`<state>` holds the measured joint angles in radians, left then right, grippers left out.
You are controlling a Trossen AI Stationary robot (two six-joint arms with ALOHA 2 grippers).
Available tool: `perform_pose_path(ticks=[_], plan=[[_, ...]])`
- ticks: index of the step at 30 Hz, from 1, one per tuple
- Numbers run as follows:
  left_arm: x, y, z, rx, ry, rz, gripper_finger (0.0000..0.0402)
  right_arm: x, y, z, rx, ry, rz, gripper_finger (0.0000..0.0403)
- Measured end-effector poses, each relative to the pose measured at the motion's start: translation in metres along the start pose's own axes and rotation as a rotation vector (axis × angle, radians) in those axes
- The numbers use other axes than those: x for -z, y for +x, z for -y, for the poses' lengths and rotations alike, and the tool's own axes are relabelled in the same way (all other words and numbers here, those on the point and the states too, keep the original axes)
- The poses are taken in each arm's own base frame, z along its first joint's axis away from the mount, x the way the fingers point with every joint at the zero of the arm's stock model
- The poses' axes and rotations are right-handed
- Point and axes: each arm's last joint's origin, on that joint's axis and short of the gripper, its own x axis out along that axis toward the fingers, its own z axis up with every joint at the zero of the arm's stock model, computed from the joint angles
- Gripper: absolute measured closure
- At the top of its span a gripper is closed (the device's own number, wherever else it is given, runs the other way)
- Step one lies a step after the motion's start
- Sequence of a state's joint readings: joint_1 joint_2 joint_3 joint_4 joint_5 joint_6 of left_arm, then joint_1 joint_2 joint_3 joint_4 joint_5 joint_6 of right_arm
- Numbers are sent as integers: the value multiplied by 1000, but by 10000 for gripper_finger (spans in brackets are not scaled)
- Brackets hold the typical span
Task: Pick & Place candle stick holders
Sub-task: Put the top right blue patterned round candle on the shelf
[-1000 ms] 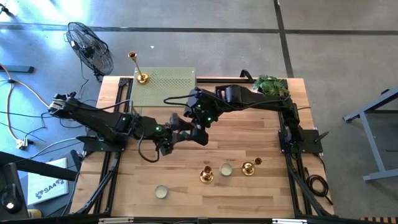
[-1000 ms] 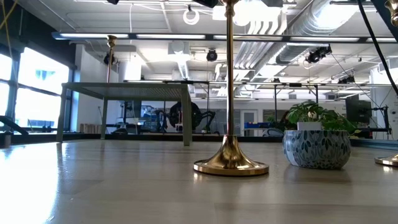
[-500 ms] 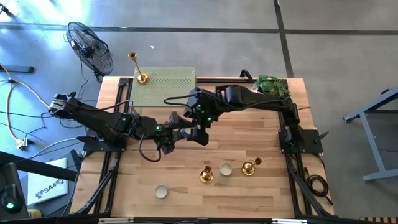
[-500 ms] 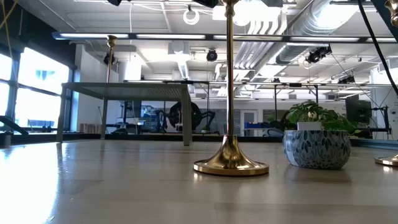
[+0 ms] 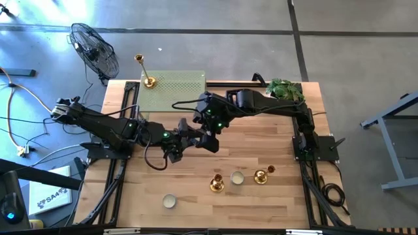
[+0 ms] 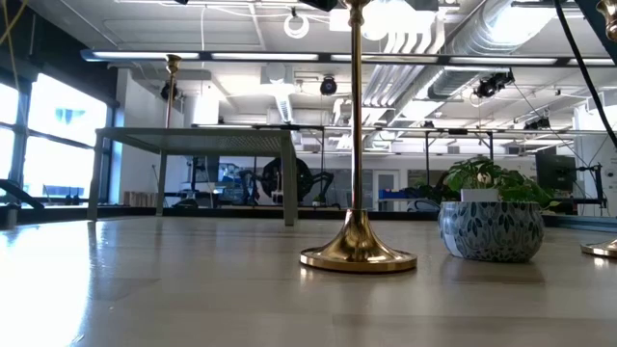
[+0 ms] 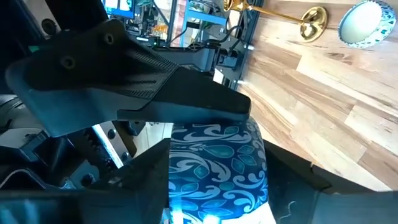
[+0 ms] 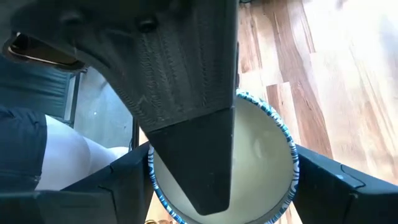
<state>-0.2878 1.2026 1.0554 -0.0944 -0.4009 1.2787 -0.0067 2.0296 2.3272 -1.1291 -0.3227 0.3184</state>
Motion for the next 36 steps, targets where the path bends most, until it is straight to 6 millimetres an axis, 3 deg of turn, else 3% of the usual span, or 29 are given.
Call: perform_pose_path(ticks=[10,21,26,36], plan=[[0,0,0,6,-21,10,259,-1,0,0,3,11,7,105],[1,0,0,-8,-17,-36,245,-1,0,0,-9,20,11,105],[3,0,0,-30,-21,-99,258,-2,-3,-1,5,4,29,103],[2,-2,-11,-130,-52,-138,254,-4,-33,-10,39,-34,134,101]])
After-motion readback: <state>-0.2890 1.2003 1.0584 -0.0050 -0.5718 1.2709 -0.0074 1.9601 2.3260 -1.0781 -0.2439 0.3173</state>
